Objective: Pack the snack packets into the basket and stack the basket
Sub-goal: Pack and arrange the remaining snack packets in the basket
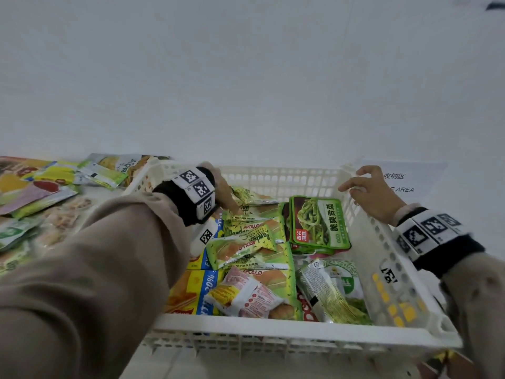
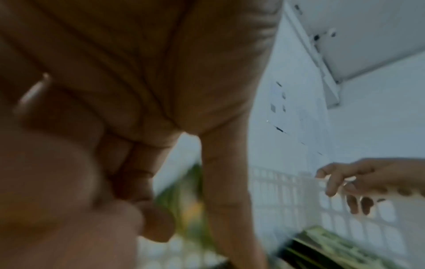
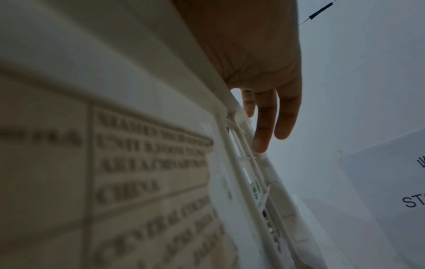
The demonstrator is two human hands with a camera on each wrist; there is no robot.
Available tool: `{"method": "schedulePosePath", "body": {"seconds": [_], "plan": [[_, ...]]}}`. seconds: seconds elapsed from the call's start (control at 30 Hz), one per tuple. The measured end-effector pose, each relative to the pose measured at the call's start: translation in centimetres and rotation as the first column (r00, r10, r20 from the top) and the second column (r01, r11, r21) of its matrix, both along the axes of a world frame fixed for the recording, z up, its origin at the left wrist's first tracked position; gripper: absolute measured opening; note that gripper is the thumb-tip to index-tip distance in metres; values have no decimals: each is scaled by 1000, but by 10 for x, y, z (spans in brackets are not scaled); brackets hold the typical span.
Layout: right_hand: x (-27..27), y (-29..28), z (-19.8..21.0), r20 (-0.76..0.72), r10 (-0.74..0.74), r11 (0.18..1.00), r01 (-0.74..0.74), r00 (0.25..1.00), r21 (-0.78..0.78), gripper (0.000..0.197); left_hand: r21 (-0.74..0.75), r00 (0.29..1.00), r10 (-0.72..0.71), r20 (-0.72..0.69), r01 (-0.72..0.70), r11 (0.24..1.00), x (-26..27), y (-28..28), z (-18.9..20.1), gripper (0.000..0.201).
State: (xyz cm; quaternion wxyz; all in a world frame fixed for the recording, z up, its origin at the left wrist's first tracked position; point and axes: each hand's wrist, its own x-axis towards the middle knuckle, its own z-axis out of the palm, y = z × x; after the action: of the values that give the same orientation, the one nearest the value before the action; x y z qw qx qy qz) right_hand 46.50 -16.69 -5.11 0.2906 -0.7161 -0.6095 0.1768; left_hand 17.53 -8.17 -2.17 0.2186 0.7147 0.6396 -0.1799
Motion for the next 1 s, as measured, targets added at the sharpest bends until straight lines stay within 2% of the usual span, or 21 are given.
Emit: {"method": "schedulePosePath", "body": {"seconds": [0.07, 0.1, 0.17, 0.27, 0.37, 0.43, 0.73, 0.87, 1.0], "plan": [[0, 0, 0, 0, 0, 1000, 0, 1000, 5, 25, 233, 978, -98, -182, 140, 962, -5, 4, 11, 47], [0, 0, 0, 2, 0, 1000, 0, 1000, 7, 26, 299, 970, -113, -215, 175, 938, -6, 7, 13, 50], [0, 0, 0, 5, 0, 1000, 0, 1000, 8, 26, 366, 974, -164, -159, 212, 906, -4, 10, 13, 49], [-1, 0, 1, 9, -4, 1000, 4, 1000, 3, 27, 335, 957, -290, -10, 276, 901, 5, 8, 1, 43], [-1, -1, 1, 0, -6, 1000, 6, 1000, 6, 26, 222, 915, -400, -41, 399, 890, 16, 2, -19, 52], [-1, -1, 1, -3, -7, 1000, 7, 1000, 6, 26, 240, 896, -440, -53, 439, 866, 19, 0, -28, 54], [0, 0, 0, -5, -2, 1000, 2, 1000, 6, 27, 245, 882, -471, -6, 458, 854, 20, -2, -33, 61], [1, 1, -1, -10, 2, 1000, -2, 1000, 11, 26, 209, 871, -484, 85, 460, 863, 18, -4, -32, 66], [1, 1, -1, -22, 1, 1000, -1, 1000, 22, 25, 217, 844, -528, 91, 501, 838, 19, -5, -33, 75]]}}
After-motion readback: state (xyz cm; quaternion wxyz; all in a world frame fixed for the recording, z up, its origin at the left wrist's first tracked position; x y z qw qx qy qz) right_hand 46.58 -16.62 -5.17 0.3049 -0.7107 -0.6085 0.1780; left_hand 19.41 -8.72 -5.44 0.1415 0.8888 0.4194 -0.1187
